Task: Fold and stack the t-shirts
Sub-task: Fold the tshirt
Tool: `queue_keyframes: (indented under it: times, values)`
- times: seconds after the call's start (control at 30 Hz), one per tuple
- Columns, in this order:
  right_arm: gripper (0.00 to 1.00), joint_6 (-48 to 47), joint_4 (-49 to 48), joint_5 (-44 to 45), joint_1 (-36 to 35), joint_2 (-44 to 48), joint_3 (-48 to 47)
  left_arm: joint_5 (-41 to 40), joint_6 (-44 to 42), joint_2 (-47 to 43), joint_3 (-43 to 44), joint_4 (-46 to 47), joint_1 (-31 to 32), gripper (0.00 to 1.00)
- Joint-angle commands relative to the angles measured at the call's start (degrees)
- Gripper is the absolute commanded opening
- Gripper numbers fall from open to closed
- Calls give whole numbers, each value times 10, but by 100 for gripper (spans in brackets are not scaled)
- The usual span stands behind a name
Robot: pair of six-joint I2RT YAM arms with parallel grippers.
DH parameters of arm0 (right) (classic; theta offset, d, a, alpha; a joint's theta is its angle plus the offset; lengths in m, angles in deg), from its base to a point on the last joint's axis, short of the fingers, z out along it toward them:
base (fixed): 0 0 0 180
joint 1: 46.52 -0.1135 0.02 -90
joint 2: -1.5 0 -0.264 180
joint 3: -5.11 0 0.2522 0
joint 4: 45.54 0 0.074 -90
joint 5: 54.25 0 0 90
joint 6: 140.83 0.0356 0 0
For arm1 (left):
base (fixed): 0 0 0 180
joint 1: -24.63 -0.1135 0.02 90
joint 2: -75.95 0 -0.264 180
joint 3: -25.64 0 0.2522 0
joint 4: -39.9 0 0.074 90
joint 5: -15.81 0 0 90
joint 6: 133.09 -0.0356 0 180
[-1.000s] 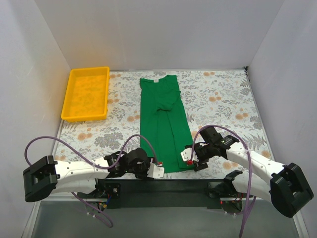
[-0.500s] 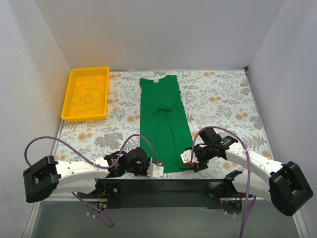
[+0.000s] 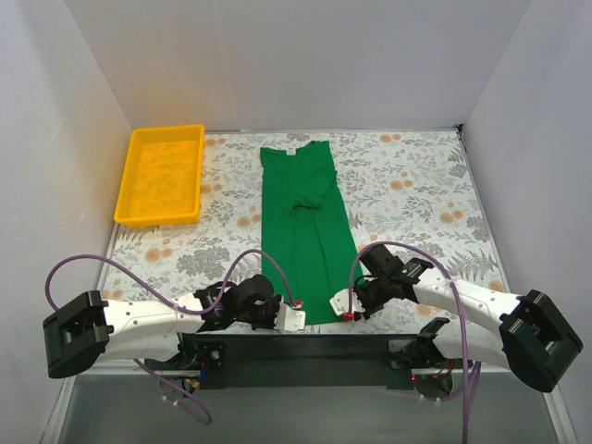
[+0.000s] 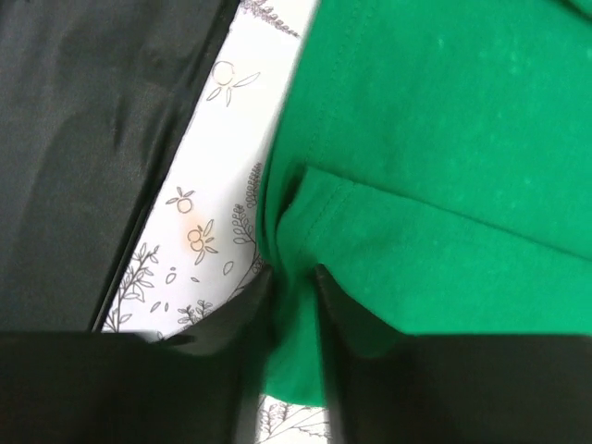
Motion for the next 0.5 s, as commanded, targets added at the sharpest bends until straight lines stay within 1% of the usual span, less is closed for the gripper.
queue_keyframes:
  times: [0.0, 0.03, 0.07, 0.2, 0.27, 0.3, 0.37, 0.4, 0.43, 0.47]
  values:
    - [27, 18, -6, 59, -4, -20, 11, 28, 12, -19, 7, 0, -2, 0]
    - [11, 27, -8, 62, -4, -17, 9, 28, 12, -22, 5, 2, -3, 0]
    - [2, 33, -9, 64, -4, -11, 7, 28, 12, -28, 2, 5, -3, 0]
    - [1, 49, -4, 40, 13, 19, -11, 36, 9, -32, 2, 19, -15, 0]
    - [1, 57, 2, 25, 37, 31, -29, 41, -1, -32, 3, 39, -38, 0]
    - [1, 59, 4, 23, 48, 30, -56, 55, -4, -27, 10, 46, -50, 0]
    - [1, 58, 8, 30, 81, 17, -86, 70, -11, -17, 20, 71, -91, 0]
    - [1, 55, 7, 34, 90, 6, -116, 91, -20, 2, 36, 78, -122, 0]
    - [1, 52, 9, 34, 111, -6, -136, 98, -26, 17, 44, 82, -137, 0]
    - [1, 49, 10, 28, 122, -33, -153, 108, -32, 30, 54, 106, -152, 0]
